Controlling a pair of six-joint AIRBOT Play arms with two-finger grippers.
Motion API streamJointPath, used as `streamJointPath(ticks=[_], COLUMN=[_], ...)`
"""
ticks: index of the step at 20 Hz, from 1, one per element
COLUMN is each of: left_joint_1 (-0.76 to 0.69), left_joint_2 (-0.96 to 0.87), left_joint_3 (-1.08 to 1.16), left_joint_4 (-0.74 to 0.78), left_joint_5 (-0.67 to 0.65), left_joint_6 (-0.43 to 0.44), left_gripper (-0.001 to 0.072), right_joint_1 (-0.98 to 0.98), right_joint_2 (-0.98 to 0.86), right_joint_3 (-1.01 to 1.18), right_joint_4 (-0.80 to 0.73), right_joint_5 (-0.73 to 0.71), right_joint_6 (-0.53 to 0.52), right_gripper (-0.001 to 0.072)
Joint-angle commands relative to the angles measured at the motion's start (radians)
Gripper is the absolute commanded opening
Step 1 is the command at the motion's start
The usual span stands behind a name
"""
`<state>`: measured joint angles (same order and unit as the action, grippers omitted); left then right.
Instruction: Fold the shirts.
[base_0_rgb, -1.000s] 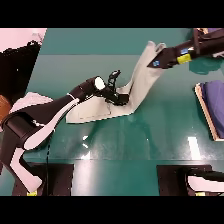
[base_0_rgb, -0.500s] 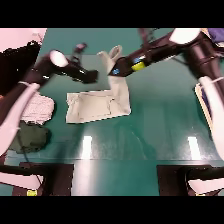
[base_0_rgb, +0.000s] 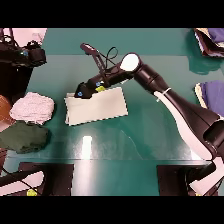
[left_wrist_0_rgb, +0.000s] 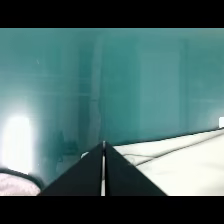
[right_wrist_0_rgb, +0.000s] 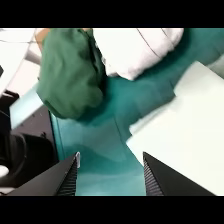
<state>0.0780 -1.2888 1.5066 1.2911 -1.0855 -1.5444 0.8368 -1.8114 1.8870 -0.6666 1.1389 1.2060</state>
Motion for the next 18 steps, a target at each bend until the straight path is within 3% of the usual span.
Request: streamJointPath(ticks=[1, 4, 8, 10, 14, 18], left_joint_1=[0.023, 0.023, 0.023, 0.023, 0.023, 0.023], left_joint_2=[0.018, 0.018, 0.018, 0.018, 0.018, 0.018], left_joint_3=[-0.002, -0.002, -0.002, -0.002, -0.002, -0.002], left_joint_4=[-0.005, -0.013, -0.023, -0.043, -0.065, -0.073], left_joint_5=[-0.039, -0.064, -0.072, -0.067, -0.046, -0.043], left_joint_6=[0.000, 0.008, 0.008, 0.008, 0.008, 0.008], left_gripper=[0.0027, 0.0027, 0.0028, 0.0028, 0.0028, 0.0028], right_joint_1=[-0.089, -0.245, -0.466, -0.529, -0.525, -0.409], right_joint_2=[0.032, 0.118, 0.176, 0.143, 0.025, -0.091], right_joint_3=[-0.034, -0.211, -0.484, -0.565, -0.597, -0.476], right_joint_4=[-0.162, -0.251, -0.217, -0.118, 0.072, 0.151], right_joint_5=[0.132, 0.150, 0.099, 0.091, 0.082, 0.075], right_joint_6=[0.034, 0.070, 0.080, 0.080, 0.053, 0.050], right_gripper=[0.0449, 0.0448, 0.0465, 0.0597, 0.0591, 0.0590])
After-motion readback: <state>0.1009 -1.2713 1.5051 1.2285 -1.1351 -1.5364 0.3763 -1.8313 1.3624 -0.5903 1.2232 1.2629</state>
